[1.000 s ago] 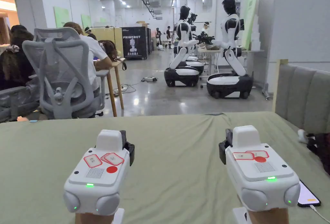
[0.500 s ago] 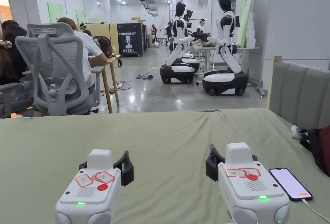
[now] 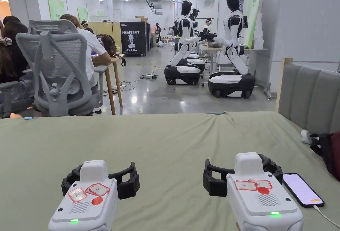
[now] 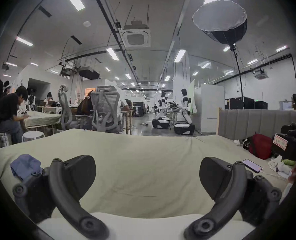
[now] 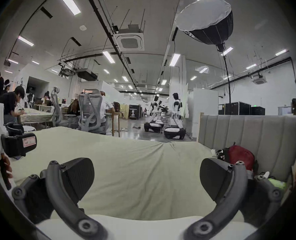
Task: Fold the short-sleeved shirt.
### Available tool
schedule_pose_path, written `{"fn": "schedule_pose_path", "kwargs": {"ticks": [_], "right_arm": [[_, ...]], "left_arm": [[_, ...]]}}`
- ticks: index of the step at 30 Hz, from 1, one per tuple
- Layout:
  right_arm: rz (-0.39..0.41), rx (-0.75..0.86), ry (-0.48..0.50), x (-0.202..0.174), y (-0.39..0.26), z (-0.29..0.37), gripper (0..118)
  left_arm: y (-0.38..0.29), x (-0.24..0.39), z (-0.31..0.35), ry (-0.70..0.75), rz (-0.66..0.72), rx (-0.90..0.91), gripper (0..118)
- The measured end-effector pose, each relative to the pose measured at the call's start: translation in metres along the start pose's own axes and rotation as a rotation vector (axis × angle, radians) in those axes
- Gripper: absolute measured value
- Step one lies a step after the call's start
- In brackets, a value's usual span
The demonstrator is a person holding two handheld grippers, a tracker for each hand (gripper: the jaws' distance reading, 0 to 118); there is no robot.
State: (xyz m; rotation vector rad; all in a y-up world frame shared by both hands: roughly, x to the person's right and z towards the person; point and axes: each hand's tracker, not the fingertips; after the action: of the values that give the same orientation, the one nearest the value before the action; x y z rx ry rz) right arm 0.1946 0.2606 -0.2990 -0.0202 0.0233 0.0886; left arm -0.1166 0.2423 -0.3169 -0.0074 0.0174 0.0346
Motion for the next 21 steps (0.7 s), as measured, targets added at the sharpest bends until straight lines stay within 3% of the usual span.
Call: {"fn": "schedule_pose_path", "kwargs": {"ticks": [18,21], "right_arm": [[0.01,-0.002,-0.017,-0.005,0.0,-0.01,118],[-0.073,-0.035,-0.032,-0.005,0.006,-0.011,118]], "left_arm": [[-0.004,0.005,-0.004,0.005,-0.043,-0.008,118],[-0.004,0.004,-0.004,-0.002,-0.042,-0.013,118]]}}
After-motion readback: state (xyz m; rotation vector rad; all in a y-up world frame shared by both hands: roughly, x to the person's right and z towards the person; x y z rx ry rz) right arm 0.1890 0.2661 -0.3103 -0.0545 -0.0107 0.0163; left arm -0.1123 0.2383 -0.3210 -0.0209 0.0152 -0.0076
